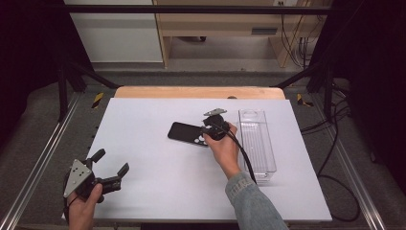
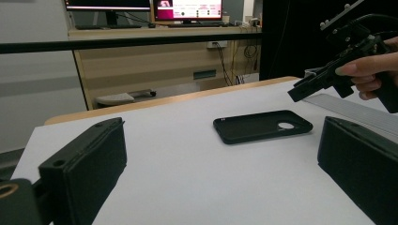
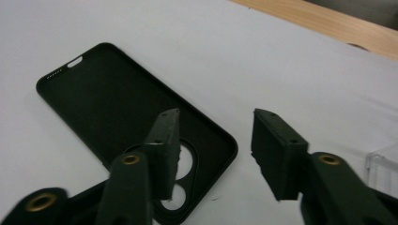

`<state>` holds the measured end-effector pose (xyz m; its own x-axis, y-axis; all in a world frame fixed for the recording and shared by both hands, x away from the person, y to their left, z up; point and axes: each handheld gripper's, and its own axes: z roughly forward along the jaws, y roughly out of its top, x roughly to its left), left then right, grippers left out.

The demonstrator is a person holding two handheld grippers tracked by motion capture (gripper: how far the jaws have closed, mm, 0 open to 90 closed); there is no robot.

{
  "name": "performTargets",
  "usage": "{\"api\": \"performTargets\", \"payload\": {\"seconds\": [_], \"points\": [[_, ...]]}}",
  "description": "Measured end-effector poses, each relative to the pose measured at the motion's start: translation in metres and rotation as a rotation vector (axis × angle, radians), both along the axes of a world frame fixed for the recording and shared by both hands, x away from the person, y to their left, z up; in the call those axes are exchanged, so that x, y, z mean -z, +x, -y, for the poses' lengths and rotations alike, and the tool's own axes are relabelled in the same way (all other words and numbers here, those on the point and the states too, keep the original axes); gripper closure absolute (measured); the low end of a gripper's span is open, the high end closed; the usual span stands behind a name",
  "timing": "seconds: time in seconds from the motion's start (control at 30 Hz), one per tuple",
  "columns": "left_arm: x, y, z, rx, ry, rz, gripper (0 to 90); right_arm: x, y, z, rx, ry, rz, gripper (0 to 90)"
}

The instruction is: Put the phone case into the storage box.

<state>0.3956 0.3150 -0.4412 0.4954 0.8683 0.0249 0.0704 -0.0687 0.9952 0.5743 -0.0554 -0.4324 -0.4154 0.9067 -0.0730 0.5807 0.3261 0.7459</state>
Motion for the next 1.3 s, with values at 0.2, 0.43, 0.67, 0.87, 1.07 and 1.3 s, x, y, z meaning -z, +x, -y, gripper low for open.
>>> {"api": "performTargets", "payload": {"seconds": [0.2,0.43,0.67,0.87,1.07,1.3], "points": [[0.0,0.0,0.0,-0.001,0.0,0.004,1.6,0.008,-0.003,-0.009,-0.102,-0.001,-0.022,77.7],[0.0,0.0,0.001,0.0,0.007,0.001,1.6,0.015,-0.002,-0.014,-0.131,0.019,-0.043,90.0],[0.0,0.0,0.001,0.001,0.012,0.001,1.6,0.026,-0.003,-0.022,-0.157,0.007,-0.075,90.0],[0.0,0.0,0.001,0.005,0.013,-0.001,1.6,0.033,-0.004,-0.024,-0.163,0.019,-0.092,90.0],[0.001,0.001,0.002,0.01,0.018,-0.004,1.7,0.039,-0.005,-0.026,-0.163,0.029,-0.101,90.0],[0.001,0.001,0.002,0.013,0.019,-0.005,1.7,0.043,-0.004,-0.029,-0.174,0.032,-0.105,90.0]]}}
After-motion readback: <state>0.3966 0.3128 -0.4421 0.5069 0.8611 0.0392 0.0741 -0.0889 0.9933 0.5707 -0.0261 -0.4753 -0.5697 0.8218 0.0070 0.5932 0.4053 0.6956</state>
